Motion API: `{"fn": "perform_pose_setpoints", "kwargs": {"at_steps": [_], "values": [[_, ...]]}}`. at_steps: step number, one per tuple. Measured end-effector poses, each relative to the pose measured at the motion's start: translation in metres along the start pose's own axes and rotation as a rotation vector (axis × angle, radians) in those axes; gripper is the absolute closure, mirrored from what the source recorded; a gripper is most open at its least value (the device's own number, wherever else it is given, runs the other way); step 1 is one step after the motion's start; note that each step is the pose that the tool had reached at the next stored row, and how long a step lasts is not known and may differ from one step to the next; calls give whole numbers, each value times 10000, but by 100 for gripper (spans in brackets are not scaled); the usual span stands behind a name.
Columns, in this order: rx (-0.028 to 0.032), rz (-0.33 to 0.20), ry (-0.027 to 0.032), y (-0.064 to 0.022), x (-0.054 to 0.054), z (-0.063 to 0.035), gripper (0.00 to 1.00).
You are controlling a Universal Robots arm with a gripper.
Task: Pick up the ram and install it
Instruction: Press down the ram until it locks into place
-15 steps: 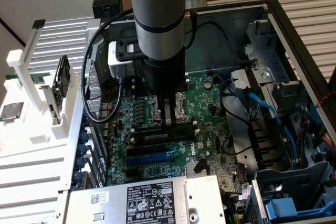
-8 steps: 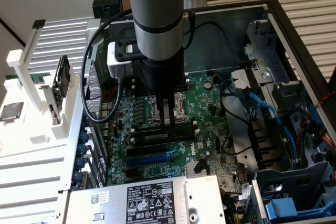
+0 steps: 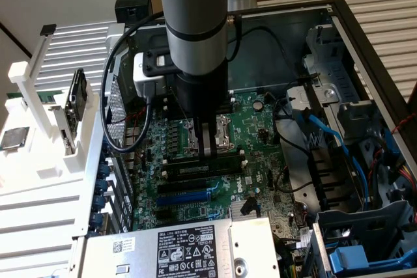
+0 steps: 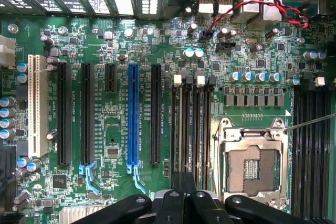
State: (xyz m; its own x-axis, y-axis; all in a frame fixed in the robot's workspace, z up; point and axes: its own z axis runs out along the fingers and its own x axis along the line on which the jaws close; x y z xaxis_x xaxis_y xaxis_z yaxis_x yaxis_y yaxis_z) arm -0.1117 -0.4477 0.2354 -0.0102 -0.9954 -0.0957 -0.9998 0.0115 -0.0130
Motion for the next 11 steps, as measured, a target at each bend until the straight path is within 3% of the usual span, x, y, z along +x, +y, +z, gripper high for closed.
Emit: {"fn": "perform_pose_setpoints", "kwargs": {"at_steps": [11], "values": [[0, -3, 36, 7, -4, 29, 90]]}}
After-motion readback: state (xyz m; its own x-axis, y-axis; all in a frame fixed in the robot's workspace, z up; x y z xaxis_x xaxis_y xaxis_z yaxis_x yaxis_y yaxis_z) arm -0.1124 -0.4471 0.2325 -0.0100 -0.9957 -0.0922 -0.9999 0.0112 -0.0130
